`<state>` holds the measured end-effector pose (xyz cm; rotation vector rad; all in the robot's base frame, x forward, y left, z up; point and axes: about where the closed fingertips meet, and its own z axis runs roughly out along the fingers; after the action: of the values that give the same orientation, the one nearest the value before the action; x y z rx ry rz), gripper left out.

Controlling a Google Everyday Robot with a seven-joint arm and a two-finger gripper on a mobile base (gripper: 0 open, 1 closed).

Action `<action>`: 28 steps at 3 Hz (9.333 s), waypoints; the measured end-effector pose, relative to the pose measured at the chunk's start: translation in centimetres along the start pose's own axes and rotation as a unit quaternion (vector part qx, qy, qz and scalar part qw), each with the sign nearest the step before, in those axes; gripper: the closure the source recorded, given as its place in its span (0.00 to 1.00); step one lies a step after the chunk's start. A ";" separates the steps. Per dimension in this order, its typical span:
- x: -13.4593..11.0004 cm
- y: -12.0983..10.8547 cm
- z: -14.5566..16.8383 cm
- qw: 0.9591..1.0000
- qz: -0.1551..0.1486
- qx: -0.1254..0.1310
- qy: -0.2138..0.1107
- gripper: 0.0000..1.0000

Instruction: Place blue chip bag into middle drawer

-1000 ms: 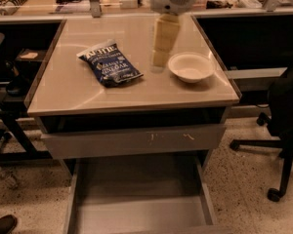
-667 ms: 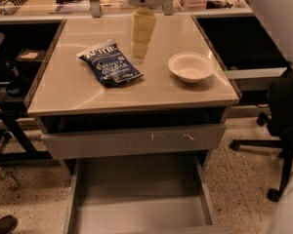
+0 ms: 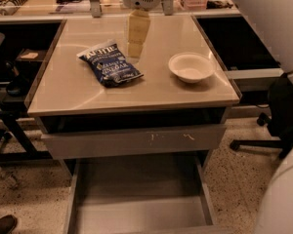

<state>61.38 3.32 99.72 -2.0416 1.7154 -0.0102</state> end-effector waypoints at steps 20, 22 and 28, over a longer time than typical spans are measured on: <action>2.0 11.1 7.8 0.992 0.042 0.012 0.120 1.00; 1.5 15.4 5.9 0.990 0.048 0.007 0.132 1.00; 5.9 30.9 15.3 0.969 0.191 -0.125 0.092 1.00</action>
Offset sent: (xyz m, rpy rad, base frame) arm 0.0746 0.0191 -0.0529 -0.0353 -0.0160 0.0604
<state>38.58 -0.16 73.43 -1.8888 2.3073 0.1520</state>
